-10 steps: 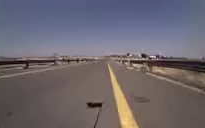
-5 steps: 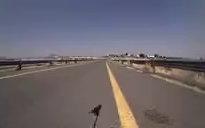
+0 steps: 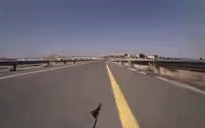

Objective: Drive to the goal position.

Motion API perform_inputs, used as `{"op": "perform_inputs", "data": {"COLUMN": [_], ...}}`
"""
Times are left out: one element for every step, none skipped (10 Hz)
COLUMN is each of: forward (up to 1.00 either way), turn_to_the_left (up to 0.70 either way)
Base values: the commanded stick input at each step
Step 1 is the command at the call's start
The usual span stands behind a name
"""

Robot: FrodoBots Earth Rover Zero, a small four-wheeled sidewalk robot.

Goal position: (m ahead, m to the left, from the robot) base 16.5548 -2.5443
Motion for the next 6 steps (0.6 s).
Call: {"op": "perform_inputs", "data": {"forward": [1.0,1.0,1.0,1.0,1.0,1.0], "turn_to_the_left": [-0.01,-0.01,-0.01,-0.01,-0.01,-0.01]}}
